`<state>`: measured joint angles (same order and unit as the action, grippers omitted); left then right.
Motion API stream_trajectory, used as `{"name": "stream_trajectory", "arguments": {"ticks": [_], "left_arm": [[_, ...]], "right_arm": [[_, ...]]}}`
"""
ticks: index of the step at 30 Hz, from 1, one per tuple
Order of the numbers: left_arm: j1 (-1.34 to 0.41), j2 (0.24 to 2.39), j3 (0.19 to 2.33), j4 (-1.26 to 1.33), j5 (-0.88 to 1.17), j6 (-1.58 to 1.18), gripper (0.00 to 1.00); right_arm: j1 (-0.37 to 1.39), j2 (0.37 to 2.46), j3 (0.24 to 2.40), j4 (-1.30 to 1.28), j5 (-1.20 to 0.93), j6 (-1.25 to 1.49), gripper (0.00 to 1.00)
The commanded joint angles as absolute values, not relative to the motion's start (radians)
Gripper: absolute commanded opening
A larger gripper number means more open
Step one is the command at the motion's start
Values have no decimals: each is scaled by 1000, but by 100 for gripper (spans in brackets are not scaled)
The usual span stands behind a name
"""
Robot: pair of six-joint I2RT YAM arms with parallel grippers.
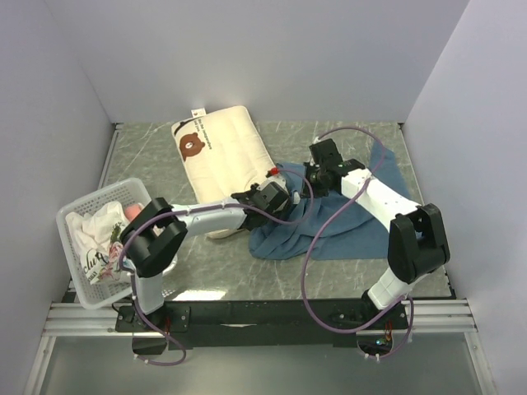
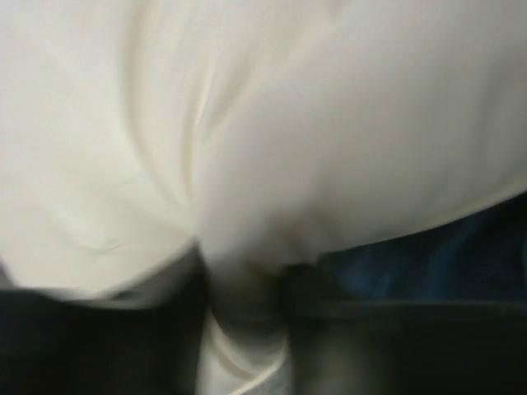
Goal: Put the pillow into the pillowcase
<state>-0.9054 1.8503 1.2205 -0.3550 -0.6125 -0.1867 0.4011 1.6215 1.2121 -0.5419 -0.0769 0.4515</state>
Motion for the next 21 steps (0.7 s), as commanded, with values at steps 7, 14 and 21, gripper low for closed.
{"name": "stream_trajectory", "arguments": {"ticks": [7,14,21], "left_arm": [[-882,1694,1388,-774,-750,-672,1],[-887,1418,1185,-720,-474,-781,1],[-865,1310,980,-295,-77,-925,1]], "right_arm": [[408,1592,1193,-495,-101,443,0],[429,1601,1201,-499,-74,443,0],[442,1608,1190,-482,-83,453,0]]}}
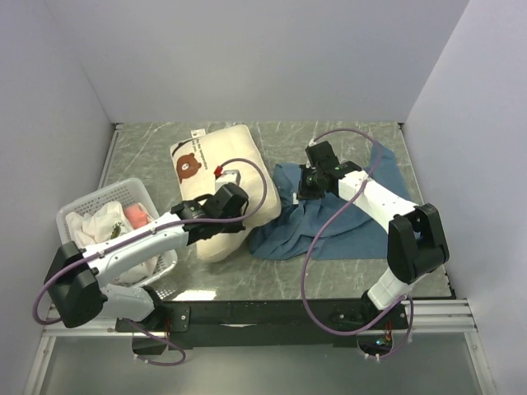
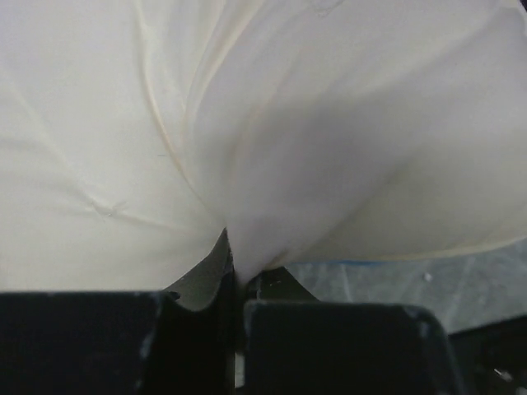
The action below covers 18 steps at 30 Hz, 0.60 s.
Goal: Put the pillow into the pillowcase
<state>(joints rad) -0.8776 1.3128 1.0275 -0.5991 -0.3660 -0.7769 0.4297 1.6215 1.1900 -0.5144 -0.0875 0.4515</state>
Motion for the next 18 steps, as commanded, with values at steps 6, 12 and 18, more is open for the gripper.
{"name": "stream_trajectory", "arguments": {"ticks": [6,12,18], "left_arm": [[-718,1377,953,-28,156,-1060,1],[-661,1486,1075,-90,236,-953,1],[-666,1497,1057,-156,222,-878,1]], "right_arm": [[445,1591,1178,-482,-78,457,0],[445,1583,1189,-491,-69,457,3],[446,1545,1230,-520,-45,474,3]]}}
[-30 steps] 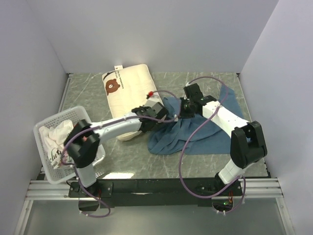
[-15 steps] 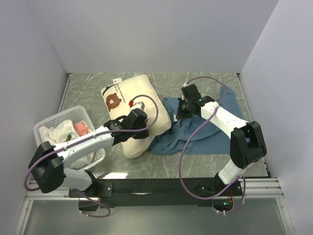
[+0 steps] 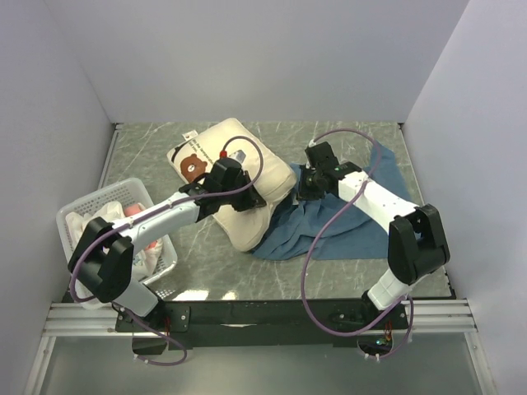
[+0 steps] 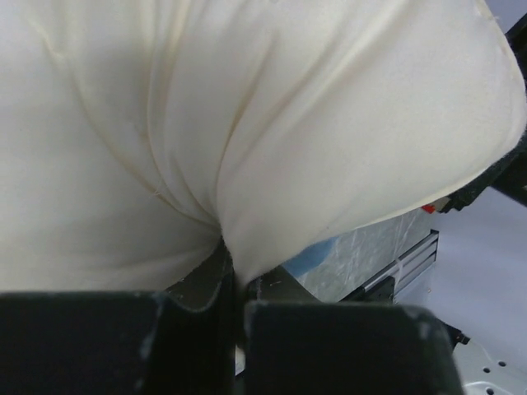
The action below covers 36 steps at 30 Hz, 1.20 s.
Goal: Put the pillow into the pillowcase
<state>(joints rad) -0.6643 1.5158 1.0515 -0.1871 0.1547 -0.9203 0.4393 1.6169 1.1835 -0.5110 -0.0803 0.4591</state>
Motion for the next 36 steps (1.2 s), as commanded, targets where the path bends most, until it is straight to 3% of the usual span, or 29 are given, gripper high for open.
{"name": "stream_trajectory", "arguments": {"ticks": [1,8,12,16,21,26,28,31,36], "left_arm": [[-666,1500,1043,-155,225,-870,1],[-667,1477,962,-106,233,-871,1],[-667,1486,962,-118,226,-859,1],[-666,1470,956,-130,195,-856,1],[-658,1437,957,-156,147,-857,1],[-649,1414,957,-169,138,-856,1],[-649,1422,969,-178,141,-839,1],[-649,1424,989,-213,123,-818,1],[-647,1402,1008,-241,84,-805,1]], "right_arm": [[445,1540,1238,-526,-38,477,7],[446,1563,1232,-519,-64,469,26],[449,1563,1189,-491,-77,471,29],[466,1556,1178,-494,-63,466,39],[523,1534,1114,-460,-23,497,39],[549,1523,1046,-420,-2,520,34],[548,1513,1039,-428,43,532,14],[549,1454,1046,-477,95,529,3],[548,1327,1100,-577,158,506,3]]}}
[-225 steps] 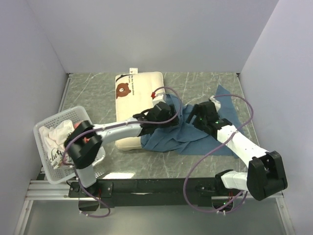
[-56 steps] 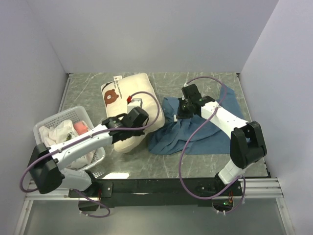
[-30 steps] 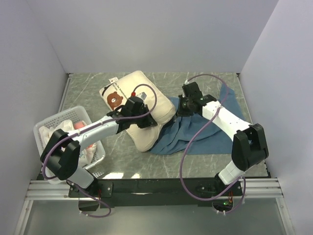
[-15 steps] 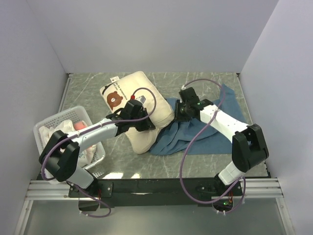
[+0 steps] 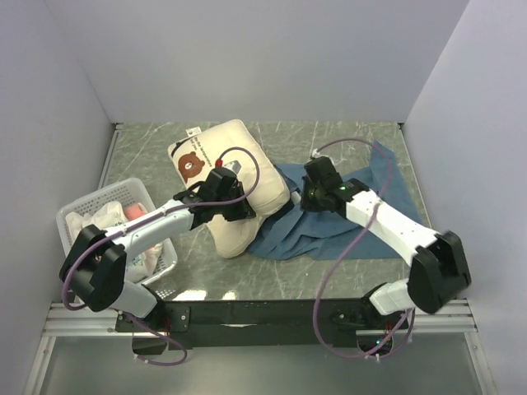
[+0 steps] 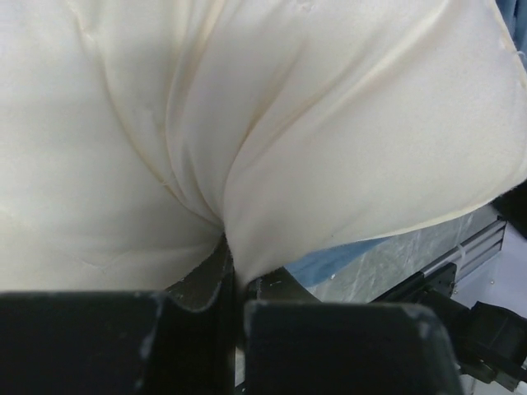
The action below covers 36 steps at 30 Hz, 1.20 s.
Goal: Put the pillow into the pillowcase
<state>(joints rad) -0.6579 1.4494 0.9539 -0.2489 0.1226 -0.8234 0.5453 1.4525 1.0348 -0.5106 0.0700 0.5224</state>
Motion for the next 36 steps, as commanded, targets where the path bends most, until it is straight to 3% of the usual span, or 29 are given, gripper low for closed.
{"name": "stream_trajectory", "arguments": {"ticks": [1,9,14,18,25,30,36], "left_arm": [[-649,1402,1008,-241,86,-801,1],[-681,1468,1055,-262,138,-727,1],[-768,1531,1244,-411,58,-635,1],[-805,1707,1377,-525,2,-597,1],[-814,1792,1417,-489,78,-584,1],[-815,1718,1292,-402,118,-603,1],[-815,1816,1403,-422,233,-585,1]], "right_arm": [[546,1318,1104,-586,156,503,4],[560,1325,1169,-604,91,482,0],[587,1335,1201,-629,77,460,0],[600,1298,1181,-623,84,468,0],[608,1293,1189,-632,174,483,0],[591,1327,1230,-621,106,469,0],[739,1353,1215,-589,130,505,0]]}}
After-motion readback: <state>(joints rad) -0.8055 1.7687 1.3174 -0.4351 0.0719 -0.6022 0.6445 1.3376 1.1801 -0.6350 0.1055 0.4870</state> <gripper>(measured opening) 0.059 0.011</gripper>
